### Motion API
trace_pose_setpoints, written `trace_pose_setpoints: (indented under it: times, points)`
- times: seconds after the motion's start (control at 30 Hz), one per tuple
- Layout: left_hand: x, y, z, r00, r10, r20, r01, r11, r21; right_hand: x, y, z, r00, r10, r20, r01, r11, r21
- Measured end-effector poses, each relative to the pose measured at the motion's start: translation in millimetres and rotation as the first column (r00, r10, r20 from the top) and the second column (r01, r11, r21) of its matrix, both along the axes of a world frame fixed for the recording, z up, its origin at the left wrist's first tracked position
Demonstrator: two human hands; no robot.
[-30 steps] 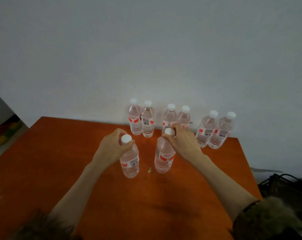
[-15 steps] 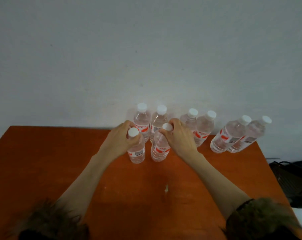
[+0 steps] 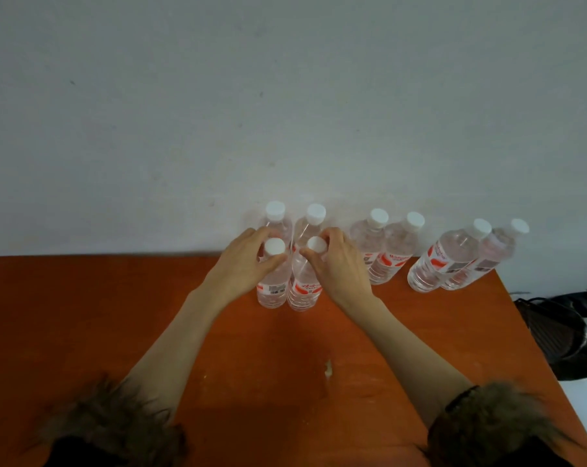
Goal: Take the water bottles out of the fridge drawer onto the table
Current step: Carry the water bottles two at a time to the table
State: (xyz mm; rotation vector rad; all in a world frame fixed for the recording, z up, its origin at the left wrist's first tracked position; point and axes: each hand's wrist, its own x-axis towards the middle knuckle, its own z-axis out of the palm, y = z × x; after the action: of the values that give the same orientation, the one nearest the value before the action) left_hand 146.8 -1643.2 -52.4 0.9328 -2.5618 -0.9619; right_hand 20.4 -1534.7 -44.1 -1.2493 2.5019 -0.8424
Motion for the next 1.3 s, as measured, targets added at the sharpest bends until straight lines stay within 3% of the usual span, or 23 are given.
trace_pose_setpoints:
  times: [0.27,0.47,0.63,0.77,0.97,1.3]
  points:
    - [7.3,7.6,10.5,0.997,0.031,0.077,-0.033,0.999,0.023,6.1,13.4,2.5,0.984,0.037,0.173,-0.028,0.998,-0.054]
    - [25.1,53.5,35.3,0.987,0.161,-0.025,-0.163,0.96,-0.23,3.6,66.7,28.2,0.992,-0.017,0.121,0.031,0.993,-0.111]
    - [12.1,130.2,42.9,0.99,-0.11,-0.091,0.089,0.973,-0.211,1.5,176.0,45.1,0.988,-0.137,-0.075,0.131,0.988,-0.082]
    - [-16.1,223.4,49.3,0.94,-0.321,-0.114,0.275,0.913,-0.3,9.7,295.4,56.0,0.928,-0.286,-0.237,0.294,0.956,-0.001]
    - [-21.8,410.3,59.1,0.742,-0.664,-0.087,0.576,0.699,-0.423,74.3,512.3,63.2,0.776,-0.536,-0.333,0.59,0.803,0.081]
    - [18.8,732.7,67.3,0.251,-0.968,-0.025,0.814,0.224,-0.536,238.6,826.0,74.7,0.391,-0.83,-0.398,0.919,0.376,0.119]
